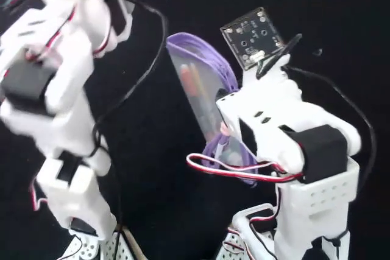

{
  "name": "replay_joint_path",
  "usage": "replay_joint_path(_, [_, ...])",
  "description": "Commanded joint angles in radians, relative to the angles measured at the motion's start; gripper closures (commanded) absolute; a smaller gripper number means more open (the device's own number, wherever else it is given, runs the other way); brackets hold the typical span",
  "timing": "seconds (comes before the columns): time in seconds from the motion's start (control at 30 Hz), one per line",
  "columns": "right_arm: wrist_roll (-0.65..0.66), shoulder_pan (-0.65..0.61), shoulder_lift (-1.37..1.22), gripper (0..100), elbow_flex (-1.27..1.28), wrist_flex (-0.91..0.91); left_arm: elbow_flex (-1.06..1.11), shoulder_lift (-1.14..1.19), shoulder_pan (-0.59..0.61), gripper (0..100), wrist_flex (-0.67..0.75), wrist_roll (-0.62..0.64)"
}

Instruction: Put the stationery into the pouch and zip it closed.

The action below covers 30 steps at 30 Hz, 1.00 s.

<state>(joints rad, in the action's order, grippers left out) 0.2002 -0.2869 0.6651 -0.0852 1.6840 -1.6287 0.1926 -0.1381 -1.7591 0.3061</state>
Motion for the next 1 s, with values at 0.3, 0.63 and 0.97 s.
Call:
replay_joint_path(0.3, [-0.005, -0.018, 0.094, 98.6, 0.018, -0.06, 0.608, -0.466, 0.007, 97, 0.083, 0.012])
replay_joint_path(0.63, [0.003, -0.127, 0.104, 98.6, 0.042, -0.058, 1.234, -0.632, 0.002, 97, 0.437, 0.123])
replay_joint_path(0.97, [0.003, -0.132, 0.104, 98.6, 0.045, -0.06, 1.883, -0.996, -0.013, 97, 0.911, 0.133])
